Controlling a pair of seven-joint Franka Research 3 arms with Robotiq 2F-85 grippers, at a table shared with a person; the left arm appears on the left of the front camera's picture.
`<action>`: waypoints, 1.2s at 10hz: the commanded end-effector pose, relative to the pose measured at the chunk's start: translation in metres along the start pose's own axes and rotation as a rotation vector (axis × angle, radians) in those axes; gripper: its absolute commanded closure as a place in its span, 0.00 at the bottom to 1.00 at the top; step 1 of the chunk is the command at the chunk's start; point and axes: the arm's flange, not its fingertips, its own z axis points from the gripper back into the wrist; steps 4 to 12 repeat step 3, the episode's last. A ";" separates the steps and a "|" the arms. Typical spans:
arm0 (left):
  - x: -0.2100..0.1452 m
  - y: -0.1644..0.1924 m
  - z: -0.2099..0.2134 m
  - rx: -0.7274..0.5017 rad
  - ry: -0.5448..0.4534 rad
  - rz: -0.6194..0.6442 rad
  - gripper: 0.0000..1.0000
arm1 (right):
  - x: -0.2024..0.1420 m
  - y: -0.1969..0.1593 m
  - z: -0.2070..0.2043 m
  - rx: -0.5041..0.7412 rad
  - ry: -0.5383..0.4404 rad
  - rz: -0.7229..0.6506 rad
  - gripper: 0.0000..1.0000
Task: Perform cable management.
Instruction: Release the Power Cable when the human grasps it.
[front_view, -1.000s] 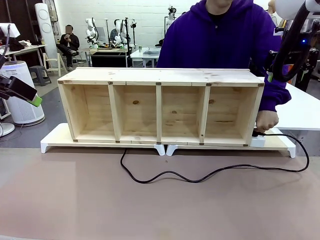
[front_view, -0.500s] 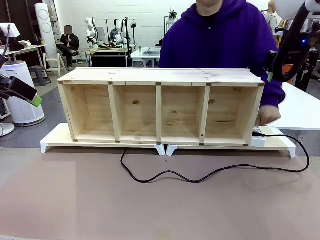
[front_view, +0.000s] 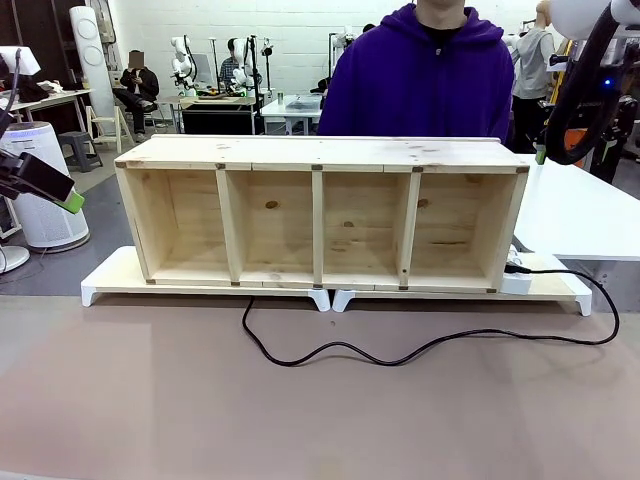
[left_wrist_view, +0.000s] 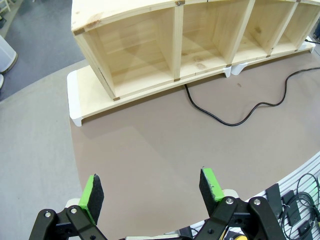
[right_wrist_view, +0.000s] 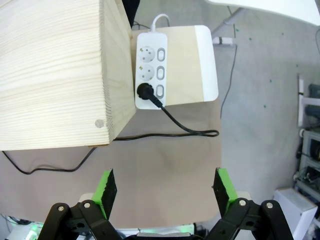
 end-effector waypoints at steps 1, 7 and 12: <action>0.001 0.001 0.000 -0.002 -0.007 0.009 0.00 | 0.000 -0.001 -0.001 0.002 0.006 -0.002 0.00; 0.001 0.001 0.000 -0.002 -0.007 0.009 0.00 | 0.000 -0.001 -0.001 0.002 0.006 -0.002 0.00; 0.001 0.001 0.000 -0.002 -0.007 0.009 0.00 | 0.000 -0.001 -0.001 0.002 0.006 -0.002 0.00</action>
